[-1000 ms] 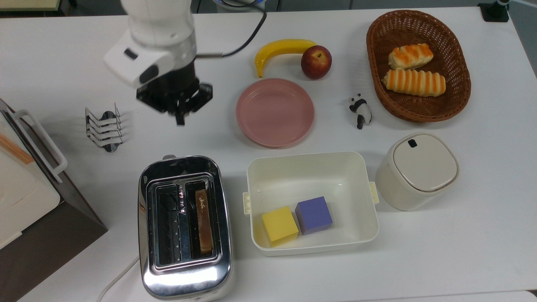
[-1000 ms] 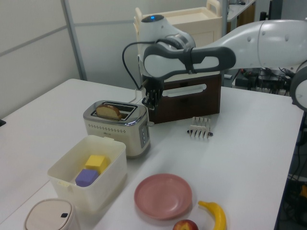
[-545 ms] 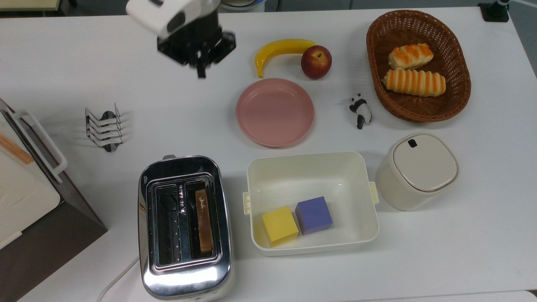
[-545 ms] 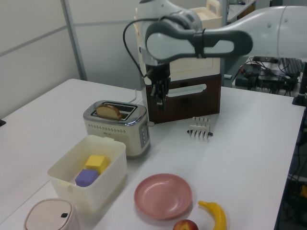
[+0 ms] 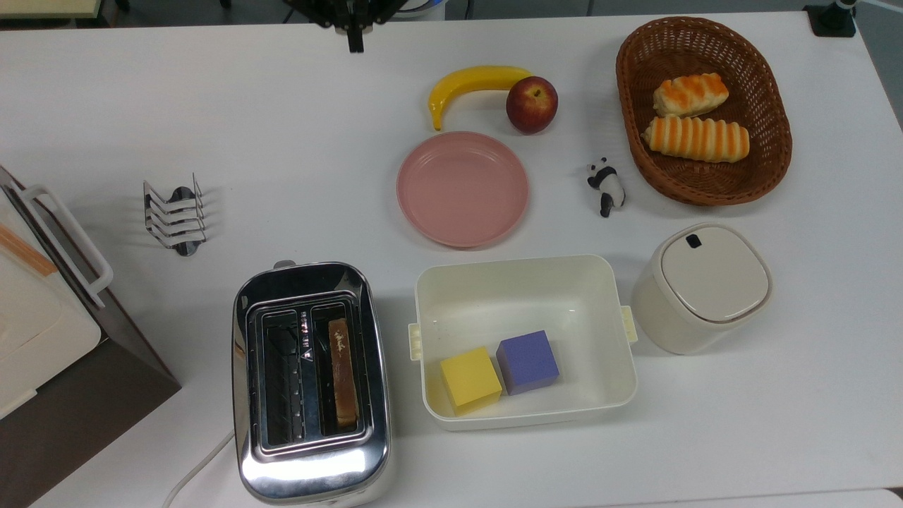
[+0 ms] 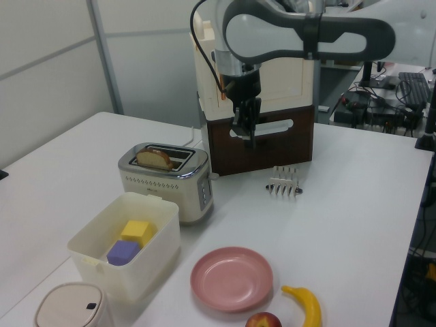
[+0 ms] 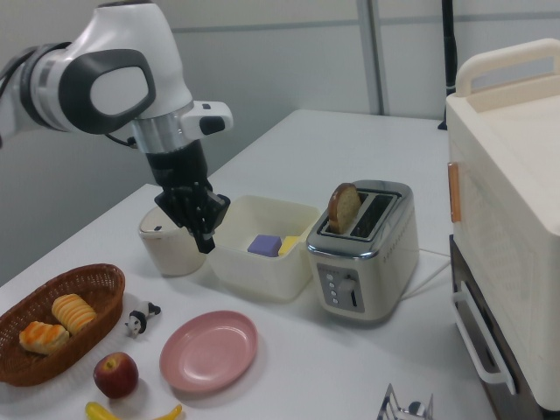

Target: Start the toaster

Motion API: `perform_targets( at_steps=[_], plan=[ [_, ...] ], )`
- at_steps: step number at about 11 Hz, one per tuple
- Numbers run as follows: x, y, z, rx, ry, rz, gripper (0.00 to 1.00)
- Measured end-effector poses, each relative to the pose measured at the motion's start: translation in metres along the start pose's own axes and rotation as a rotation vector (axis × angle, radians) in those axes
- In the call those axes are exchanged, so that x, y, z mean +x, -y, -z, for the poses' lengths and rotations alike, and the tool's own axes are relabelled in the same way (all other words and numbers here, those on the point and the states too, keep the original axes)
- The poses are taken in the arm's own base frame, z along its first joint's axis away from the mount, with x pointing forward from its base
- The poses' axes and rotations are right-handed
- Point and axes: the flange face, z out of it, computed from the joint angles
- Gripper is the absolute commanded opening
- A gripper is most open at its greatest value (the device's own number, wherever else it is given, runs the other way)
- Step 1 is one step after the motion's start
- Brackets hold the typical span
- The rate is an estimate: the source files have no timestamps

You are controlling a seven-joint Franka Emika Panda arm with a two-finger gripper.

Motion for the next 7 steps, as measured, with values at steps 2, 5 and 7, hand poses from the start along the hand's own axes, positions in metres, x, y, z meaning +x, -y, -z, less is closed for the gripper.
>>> perform_targets(
  at_steps=[2,5,7],
  plan=[
    [-0.0071,0.0007,0.0044,-0.002,-0.004,-0.015,1.0],
    [-0.008,-0.001,0.0026,-0.002,0.0,-0.025,1.0],
    [-0.0082,-0.0025,0.0025,-0.003,0.0,-0.054,1.0]
  ],
)
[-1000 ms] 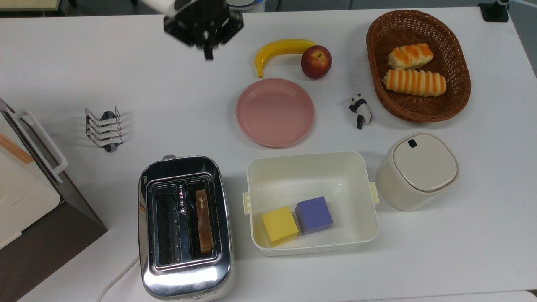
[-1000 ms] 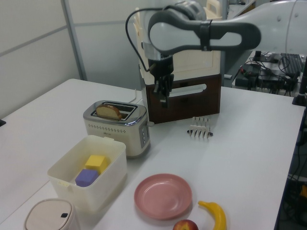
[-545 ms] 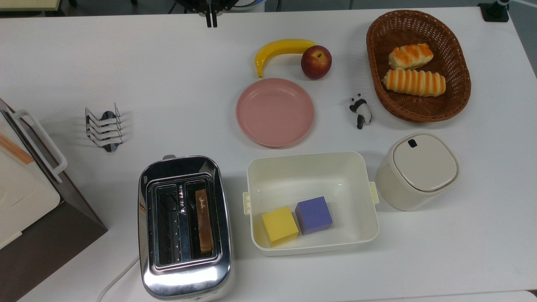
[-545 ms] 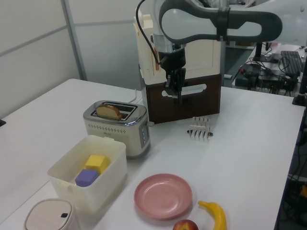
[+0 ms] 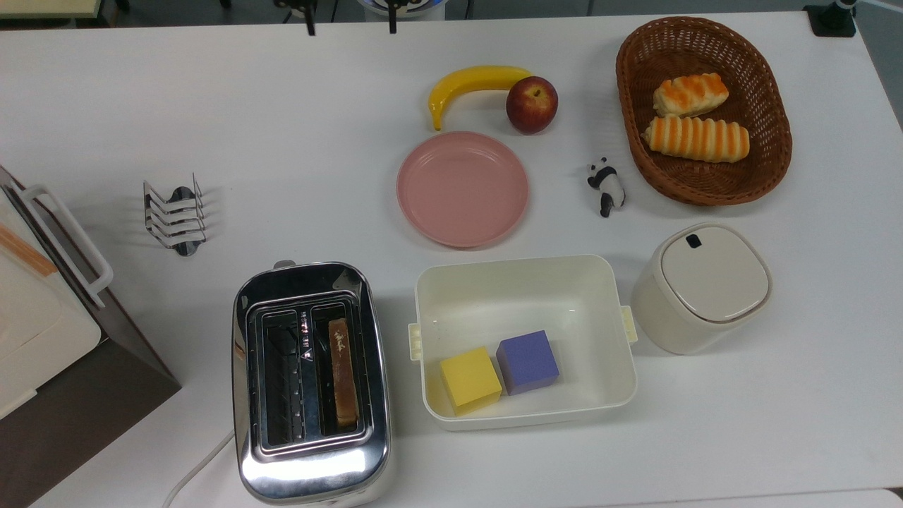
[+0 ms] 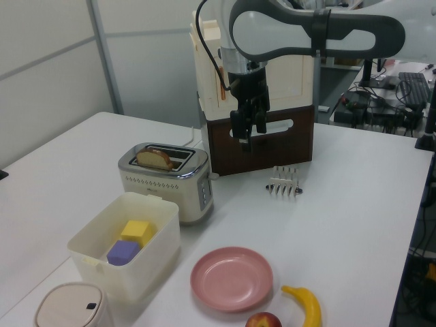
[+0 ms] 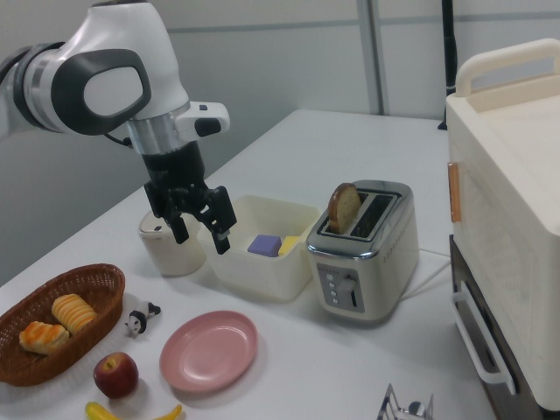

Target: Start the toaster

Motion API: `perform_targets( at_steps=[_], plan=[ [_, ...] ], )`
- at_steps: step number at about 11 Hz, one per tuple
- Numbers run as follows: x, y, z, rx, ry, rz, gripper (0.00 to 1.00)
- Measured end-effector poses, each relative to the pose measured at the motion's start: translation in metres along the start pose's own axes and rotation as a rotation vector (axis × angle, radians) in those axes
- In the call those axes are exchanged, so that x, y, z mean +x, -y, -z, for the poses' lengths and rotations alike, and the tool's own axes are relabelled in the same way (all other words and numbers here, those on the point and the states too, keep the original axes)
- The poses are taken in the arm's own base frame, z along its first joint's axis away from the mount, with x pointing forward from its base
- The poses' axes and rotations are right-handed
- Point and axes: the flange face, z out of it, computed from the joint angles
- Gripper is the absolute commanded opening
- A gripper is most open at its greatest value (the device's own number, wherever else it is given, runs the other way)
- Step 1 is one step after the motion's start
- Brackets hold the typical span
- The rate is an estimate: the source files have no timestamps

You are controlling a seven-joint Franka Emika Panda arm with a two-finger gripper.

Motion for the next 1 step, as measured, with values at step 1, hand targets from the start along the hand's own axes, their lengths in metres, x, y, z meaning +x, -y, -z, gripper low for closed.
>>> perform_targets(
  at_steps=[1],
  plan=[
    [-0.0002,-0.0022,0.0,0.0,0.0,-0.027,1.0]
  ],
)
